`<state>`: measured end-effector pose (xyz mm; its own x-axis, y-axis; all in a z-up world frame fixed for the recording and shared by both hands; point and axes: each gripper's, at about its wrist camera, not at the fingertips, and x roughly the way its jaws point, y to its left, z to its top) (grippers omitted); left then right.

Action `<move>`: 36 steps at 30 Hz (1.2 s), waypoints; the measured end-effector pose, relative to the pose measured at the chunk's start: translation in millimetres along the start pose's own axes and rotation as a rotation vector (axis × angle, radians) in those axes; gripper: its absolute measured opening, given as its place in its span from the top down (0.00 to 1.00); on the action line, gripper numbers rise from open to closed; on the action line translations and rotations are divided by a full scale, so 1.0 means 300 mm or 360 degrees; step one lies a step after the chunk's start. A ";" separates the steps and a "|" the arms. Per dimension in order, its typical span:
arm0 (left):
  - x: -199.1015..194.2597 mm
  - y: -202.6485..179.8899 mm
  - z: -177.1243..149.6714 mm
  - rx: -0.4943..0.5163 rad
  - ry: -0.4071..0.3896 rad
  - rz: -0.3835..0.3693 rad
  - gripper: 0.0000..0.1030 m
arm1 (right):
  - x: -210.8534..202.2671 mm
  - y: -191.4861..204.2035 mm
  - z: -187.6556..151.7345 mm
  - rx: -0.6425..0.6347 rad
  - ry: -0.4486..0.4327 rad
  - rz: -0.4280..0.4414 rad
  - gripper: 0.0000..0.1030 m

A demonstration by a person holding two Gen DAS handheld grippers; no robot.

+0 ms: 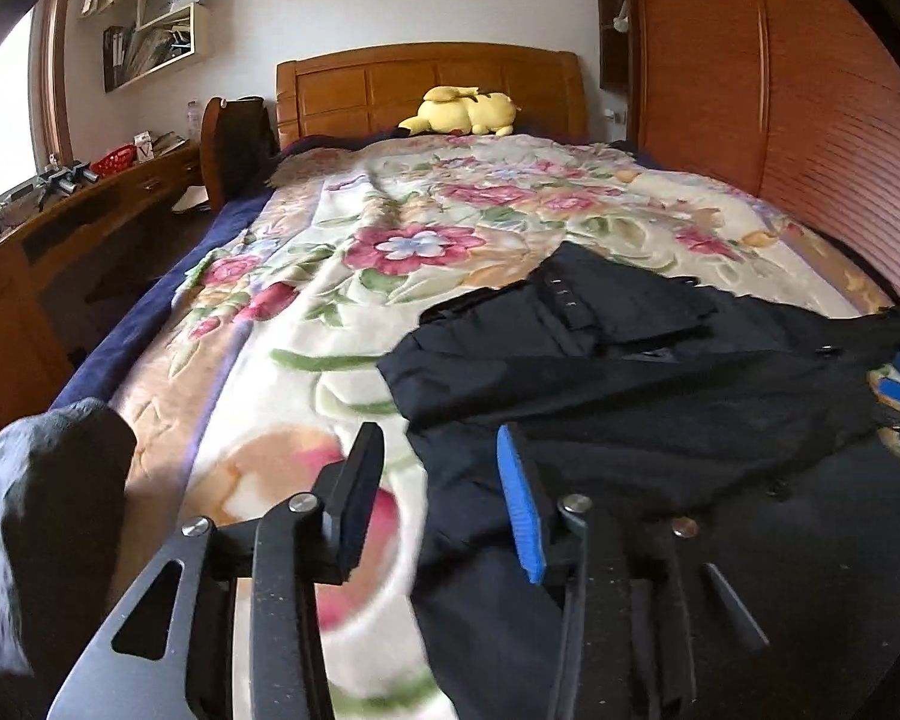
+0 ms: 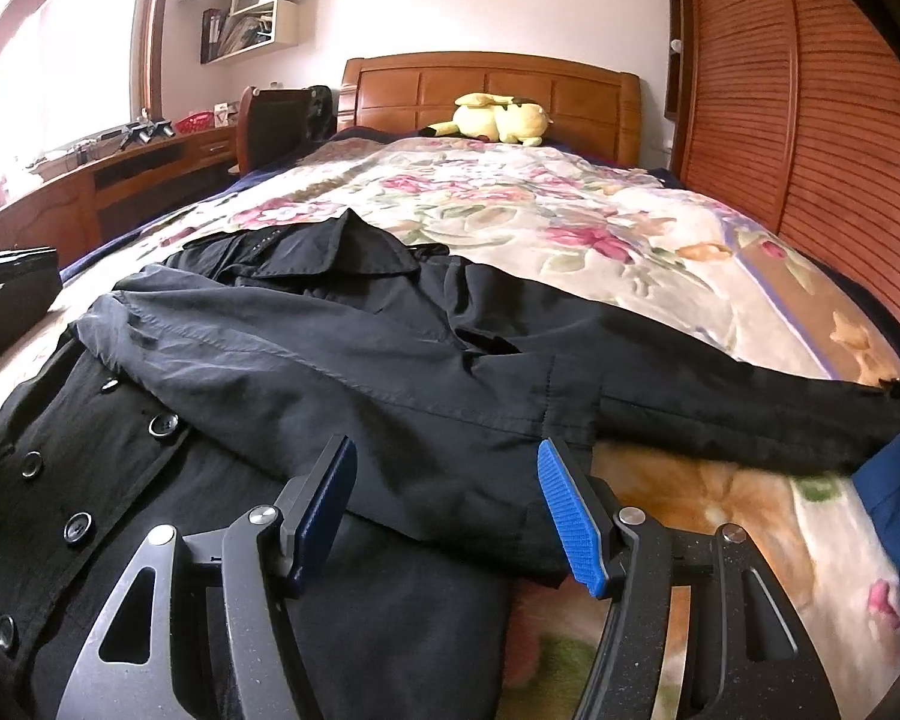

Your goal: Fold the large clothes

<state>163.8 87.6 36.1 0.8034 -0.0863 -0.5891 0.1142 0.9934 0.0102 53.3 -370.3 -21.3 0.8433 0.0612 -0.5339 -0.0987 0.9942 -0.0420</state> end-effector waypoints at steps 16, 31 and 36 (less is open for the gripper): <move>-0.206 -0.224 -0.070 0.0026 -0.0177 -0.0076 0.21 | 0.004 -0.023 -0.002 0.0048 -0.0002 0.0001 0.37; -0.100 -0.406 -0.192 0.0119 -0.0086 -0.0154 0.21 | 0.017 -0.052 -0.003 0.0105 0.0017 0.0020 0.37; -0.101 -0.415 -0.222 0.0117 -0.0111 -0.0138 0.21 | 0.024 -0.051 -0.001 0.0112 0.0033 0.0014 0.34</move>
<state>86.4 -28.3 -1.2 0.8272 -0.1795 -0.5325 0.2258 0.9739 0.0224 60.7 -385.2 -24.6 0.8314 0.0689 -0.5514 -0.0681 0.9974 0.0219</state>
